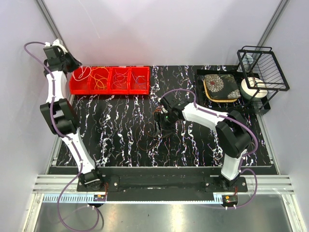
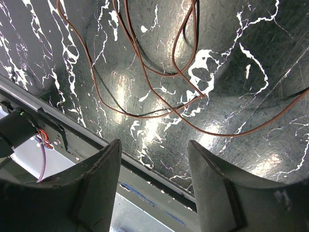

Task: Untangle the cables

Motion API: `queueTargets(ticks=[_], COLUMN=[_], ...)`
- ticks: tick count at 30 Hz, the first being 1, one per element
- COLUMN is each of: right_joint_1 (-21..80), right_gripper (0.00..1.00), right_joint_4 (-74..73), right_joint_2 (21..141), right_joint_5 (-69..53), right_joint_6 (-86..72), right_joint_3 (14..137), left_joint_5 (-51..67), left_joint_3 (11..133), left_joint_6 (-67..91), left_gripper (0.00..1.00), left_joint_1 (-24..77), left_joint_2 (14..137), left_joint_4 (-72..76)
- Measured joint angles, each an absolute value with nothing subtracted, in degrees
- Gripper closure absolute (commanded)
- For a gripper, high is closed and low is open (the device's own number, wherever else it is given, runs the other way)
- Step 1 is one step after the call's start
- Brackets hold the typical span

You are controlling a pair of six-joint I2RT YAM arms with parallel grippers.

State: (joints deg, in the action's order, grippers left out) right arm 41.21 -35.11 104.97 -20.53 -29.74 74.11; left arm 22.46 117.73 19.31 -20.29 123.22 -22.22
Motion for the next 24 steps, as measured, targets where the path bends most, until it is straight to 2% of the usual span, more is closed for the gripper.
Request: queueTargets(ticks=[1, 2, 3, 10, 17, 21, 24], right_joint_1=[41.21, 41.21, 41.21, 41.21, 41.21, 41.21, 41.21], right_gripper=[0.37, 0.37, 0.37, 0.37, 0.37, 0.37, 0.39], right_joint_4=[-35.11, -35.11, -35.11, -35.05, -34.87, -34.83, -34.72], right_joint_2=[104.97, 104.97, 104.97, 104.97, 104.97, 104.97, 104.97], right_joint_5=[-20.53, -20.53, -20.53, -20.53, -20.53, -20.51, -20.43], right_joint_6=[-29.74, -29.74, -29.74, -29.74, -29.76, -29.76, -29.76], right_joint_3=[74.08, 74.08, 74.08, 74.00, 73.97, 74.00, 74.02], left_joint_5=[22.28, 22.06, 21.78, 21.21, 18.00, 15.64, 11.57], left_joint_3=[117.73, 117.73, 117.71, 116.01, 113.23, 112.88, 106.52], left_joint_6=[19.49, 19.51, 20.43, 21.67, 23.51, 25.50, 25.30], left_gripper=[0.57, 0.15, 0.01, 0.01, 0.01, 0.01, 0.01], left_joint_1=[-20.29, -20.32, -20.32, -20.34, -20.27, -19.64, -16.84], left_joint_2=[123.22, 123.22, 123.22, 123.15, 119.68, 114.26, 105.30], left_joint_4=[-21.93, -21.47, -20.86, -16.45, -18.35, -23.16, -25.32])
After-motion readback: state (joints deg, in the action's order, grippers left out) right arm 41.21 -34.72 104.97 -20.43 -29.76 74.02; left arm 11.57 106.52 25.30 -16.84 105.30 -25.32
